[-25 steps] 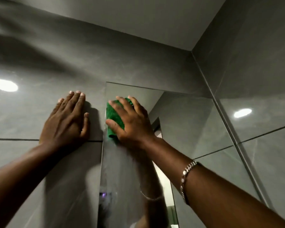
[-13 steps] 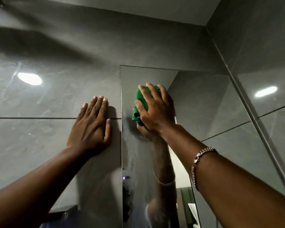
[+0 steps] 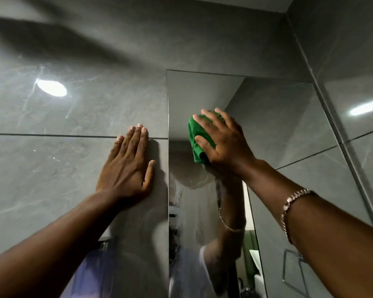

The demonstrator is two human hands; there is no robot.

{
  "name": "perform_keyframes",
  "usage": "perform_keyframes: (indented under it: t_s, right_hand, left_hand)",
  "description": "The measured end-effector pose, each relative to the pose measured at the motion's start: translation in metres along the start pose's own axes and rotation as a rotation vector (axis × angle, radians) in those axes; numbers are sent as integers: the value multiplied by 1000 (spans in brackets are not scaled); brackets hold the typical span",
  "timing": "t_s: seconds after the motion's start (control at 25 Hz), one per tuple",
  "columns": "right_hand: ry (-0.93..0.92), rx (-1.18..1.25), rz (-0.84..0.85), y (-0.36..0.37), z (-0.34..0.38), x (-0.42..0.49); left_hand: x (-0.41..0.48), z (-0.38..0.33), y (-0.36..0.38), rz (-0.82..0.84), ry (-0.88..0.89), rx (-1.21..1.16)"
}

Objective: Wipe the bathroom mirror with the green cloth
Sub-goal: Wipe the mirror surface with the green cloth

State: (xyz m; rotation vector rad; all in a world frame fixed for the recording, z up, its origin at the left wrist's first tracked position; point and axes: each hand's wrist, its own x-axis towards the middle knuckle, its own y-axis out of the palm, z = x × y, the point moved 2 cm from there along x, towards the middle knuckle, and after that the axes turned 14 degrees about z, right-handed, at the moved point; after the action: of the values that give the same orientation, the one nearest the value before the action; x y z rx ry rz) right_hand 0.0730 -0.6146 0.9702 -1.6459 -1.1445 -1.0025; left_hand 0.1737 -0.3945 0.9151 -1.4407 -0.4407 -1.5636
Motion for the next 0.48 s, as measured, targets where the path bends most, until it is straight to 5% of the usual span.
perform_keyframes:
  t_s: [0.12, 0.36, 0.48]
  right_hand:
    - [36, 37, 45, -1, 21, 24]
    - [-395, -47, 129, 28, 68, -75]
    - [-446, -52, 172, 33, 50, -127]
  left_hand:
    - [0, -2, 1, 2, 3, 10]
    - [-2, 0, -6, -63, 29, -196]
    - [-5, -11, -6, -24, -18, -185]
